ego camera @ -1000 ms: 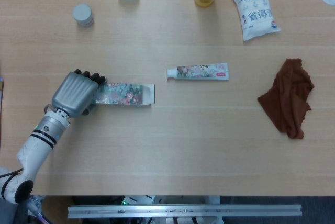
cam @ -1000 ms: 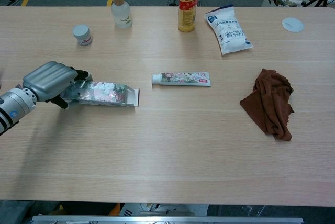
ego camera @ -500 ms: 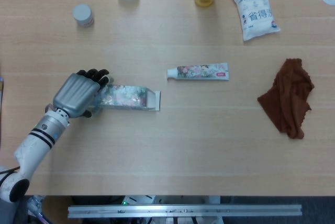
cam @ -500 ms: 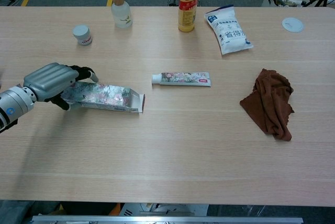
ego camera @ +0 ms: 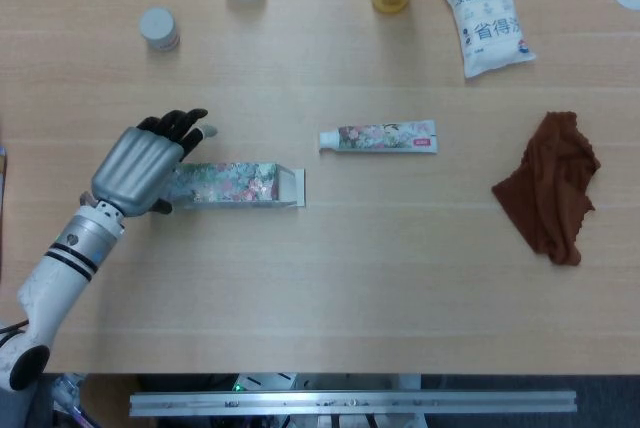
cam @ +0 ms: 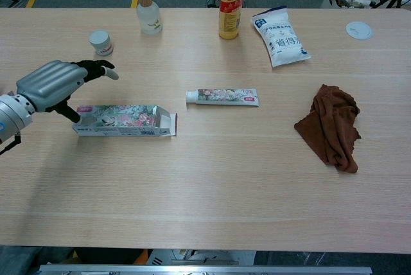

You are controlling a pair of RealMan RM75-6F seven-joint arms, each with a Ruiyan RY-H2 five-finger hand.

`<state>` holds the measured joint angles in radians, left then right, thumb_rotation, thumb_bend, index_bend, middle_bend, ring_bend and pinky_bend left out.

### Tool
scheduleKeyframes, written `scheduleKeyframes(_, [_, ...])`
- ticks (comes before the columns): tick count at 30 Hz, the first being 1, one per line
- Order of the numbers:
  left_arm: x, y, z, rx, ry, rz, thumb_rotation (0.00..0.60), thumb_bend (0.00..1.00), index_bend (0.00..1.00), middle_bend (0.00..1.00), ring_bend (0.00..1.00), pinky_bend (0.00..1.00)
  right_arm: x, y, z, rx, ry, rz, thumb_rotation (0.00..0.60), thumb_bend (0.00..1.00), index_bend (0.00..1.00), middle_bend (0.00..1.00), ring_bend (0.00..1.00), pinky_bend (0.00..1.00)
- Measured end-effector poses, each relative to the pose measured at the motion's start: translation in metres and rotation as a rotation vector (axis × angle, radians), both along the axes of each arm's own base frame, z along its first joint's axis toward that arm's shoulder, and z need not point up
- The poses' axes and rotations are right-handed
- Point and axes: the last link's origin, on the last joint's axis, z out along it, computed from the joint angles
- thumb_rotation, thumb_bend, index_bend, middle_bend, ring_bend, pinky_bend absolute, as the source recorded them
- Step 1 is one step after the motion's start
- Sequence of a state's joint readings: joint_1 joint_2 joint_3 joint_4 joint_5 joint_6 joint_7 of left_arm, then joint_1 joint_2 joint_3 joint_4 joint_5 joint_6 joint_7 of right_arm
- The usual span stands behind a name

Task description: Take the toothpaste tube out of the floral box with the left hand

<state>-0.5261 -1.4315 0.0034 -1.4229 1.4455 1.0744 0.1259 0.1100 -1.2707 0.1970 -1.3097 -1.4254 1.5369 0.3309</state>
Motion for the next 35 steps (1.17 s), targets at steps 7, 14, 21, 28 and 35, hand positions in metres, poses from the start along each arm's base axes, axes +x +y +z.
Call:
scheduleKeyframes(7, [0.005, -0.006, 0.054, 0.240, -0.133, -0.033, 0.600, 0.17, 0.38, 0.36, 0.32, 0.48, 0.012, 0.005, 0.000, 0.014, 0.050, 0.020, 0.600, 0.29, 0.57, 0.39, 0.27, 0.36])
scheduleKeyframes(14, [-0.021, -0.041, 0.109, 0.451, -0.170, 0.045, 0.600, 0.17, 0.44, 0.45, 0.40, 0.54, 0.029, 0.017, 0.000, 0.044, 0.155, 0.004, 0.600, 0.29, 0.57, 0.39, 0.27, 0.36])
scheduleKeyframes(21, [-0.046, -0.072, 0.130, 0.538, -0.179, 0.135, 0.600, 0.17, 0.45, 0.46, 0.40, 0.55, 0.032, 0.039, -0.003, 0.083, 0.222, -0.078, 0.600, 0.29, 0.57, 0.39, 0.27, 0.36])
scheduleKeyframes(28, [-0.068, -0.085, 0.133, 0.548, -0.184, 0.214, 0.600, 0.17, 0.45, 0.46, 0.40, 0.55, 0.030, 0.056, -0.011, 0.108, 0.246, -0.162, 0.600, 0.29, 0.57, 0.39, 0.27, 0.36])
scheduleKeyframes(35, [-0.076, -0.084, 0.131, 0.526, -0.181, 0.253, 0.600, 0.17, 0.45, 0.46, 0.40, 0.55, 0.029, 0.058, -0.013, 0.129, 0.215, -0.195, 0.600, 0.29, 0.57, 0.39, 0.27, 0.36])
